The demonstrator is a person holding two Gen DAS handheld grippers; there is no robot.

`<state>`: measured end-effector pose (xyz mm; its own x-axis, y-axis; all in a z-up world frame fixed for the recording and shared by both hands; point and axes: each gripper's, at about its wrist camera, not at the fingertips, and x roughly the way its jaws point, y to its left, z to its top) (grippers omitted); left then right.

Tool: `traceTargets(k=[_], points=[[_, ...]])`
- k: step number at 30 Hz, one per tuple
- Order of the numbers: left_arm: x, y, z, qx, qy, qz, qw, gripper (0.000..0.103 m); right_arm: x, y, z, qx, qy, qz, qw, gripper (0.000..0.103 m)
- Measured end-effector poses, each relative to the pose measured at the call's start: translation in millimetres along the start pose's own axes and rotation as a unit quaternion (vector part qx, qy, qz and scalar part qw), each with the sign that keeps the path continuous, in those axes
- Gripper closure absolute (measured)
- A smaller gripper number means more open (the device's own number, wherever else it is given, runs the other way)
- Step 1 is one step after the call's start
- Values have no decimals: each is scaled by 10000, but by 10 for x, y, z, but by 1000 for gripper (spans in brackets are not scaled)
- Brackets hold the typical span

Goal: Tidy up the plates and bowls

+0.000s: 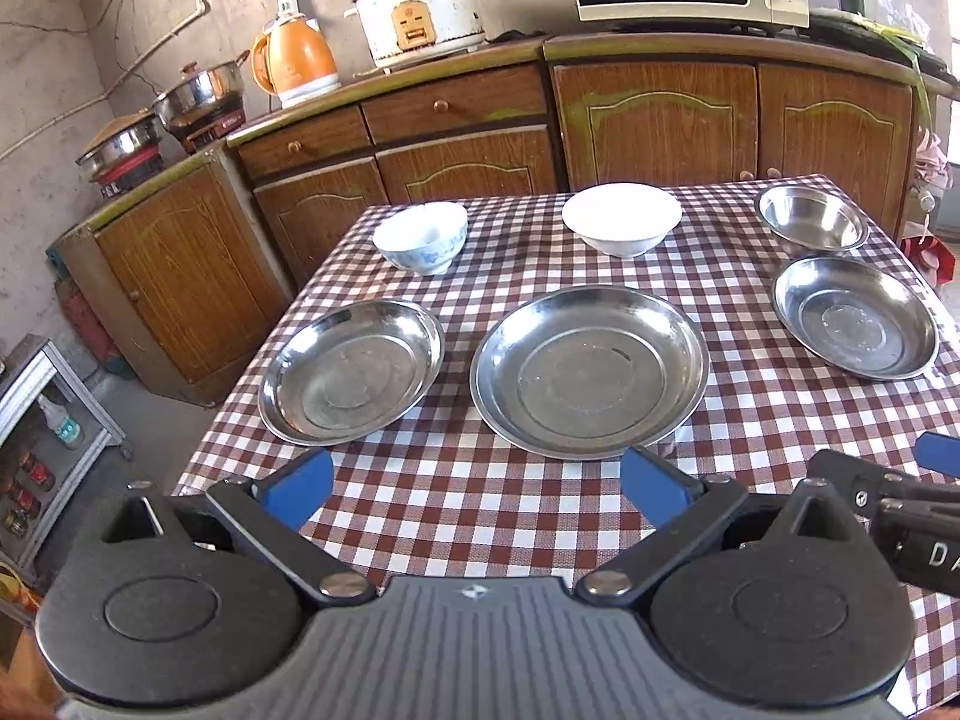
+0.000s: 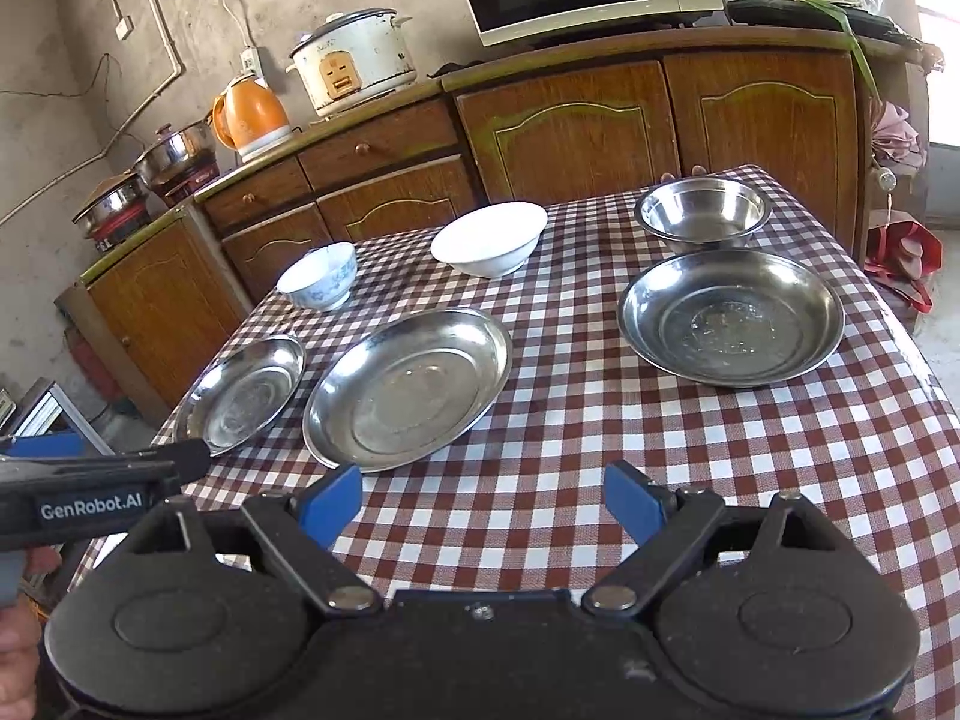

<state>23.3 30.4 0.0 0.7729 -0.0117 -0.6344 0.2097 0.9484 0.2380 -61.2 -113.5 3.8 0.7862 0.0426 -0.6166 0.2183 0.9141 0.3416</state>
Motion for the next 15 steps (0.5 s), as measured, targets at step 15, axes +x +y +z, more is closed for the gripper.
traceTargets(k=[15], points=[[195, 364, -18, -439, 221, -343, 9982, 0, 128, 361, 7, -353, -14, -462, 9983, 0]])
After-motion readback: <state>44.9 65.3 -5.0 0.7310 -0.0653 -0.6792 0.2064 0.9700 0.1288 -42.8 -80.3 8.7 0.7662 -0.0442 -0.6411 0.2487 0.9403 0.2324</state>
